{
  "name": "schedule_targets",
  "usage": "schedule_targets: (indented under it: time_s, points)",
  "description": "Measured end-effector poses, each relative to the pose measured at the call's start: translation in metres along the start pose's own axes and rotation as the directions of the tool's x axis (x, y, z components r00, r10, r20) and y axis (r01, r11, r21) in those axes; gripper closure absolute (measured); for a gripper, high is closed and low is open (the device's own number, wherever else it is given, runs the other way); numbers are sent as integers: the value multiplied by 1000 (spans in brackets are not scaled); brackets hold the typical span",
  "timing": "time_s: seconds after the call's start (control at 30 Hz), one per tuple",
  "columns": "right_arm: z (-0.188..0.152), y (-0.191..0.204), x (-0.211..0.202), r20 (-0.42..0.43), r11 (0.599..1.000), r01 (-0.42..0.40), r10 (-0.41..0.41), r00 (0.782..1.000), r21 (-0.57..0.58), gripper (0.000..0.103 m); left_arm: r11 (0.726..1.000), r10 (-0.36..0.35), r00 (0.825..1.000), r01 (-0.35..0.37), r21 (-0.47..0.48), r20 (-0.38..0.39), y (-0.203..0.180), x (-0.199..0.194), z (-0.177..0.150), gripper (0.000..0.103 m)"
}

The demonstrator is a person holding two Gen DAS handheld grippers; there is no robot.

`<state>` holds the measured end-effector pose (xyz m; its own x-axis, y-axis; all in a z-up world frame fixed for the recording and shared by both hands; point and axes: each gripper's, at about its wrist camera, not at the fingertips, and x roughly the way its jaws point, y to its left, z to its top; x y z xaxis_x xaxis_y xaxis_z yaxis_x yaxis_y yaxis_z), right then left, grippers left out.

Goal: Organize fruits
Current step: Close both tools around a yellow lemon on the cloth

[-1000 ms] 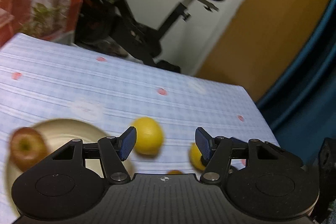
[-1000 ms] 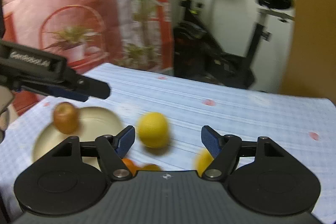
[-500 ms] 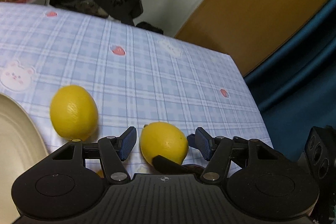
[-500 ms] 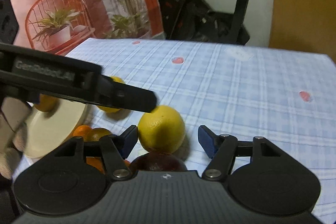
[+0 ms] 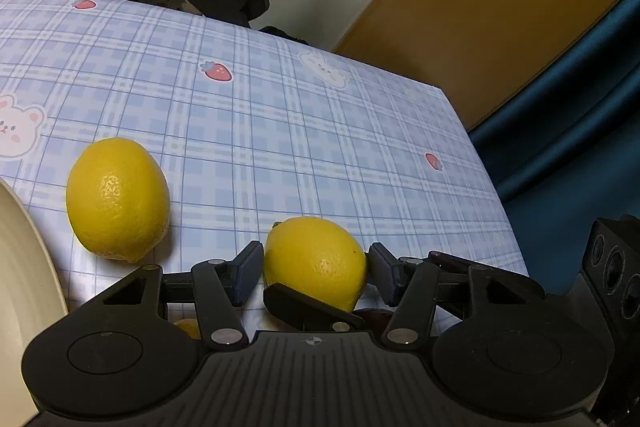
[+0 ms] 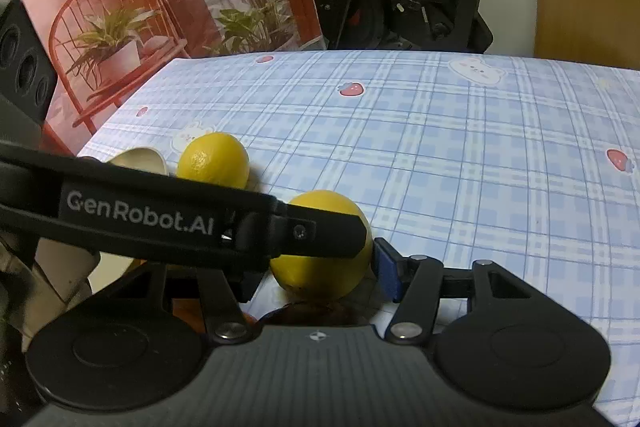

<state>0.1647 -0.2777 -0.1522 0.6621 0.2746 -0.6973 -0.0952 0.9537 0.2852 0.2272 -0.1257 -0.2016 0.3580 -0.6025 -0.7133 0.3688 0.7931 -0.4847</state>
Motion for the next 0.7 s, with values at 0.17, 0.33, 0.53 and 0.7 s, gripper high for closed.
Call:
schedule_targets:
  time_s: [0.17,0.33,0.53,0.7]
  points:
    - [0,7,-2,12,1000,7,-7,1000,-2,44,1000,-4,1000,4,16,13,-1,-12,-2,43]
    - [1,11,-12,42,1000,12,-12,999,-14,44,999,-12,999,10,38,43,-6,-28,0,43]
    - [8,25,-26,74,999,18,-15,997,-40,44,998,-15,996,10,63,85,-12,-52,2,43]
    - [14,41,-35,95,998,18,-12,995,-63,44,998,-24,993,16,67,117,-9,-77,1,43]
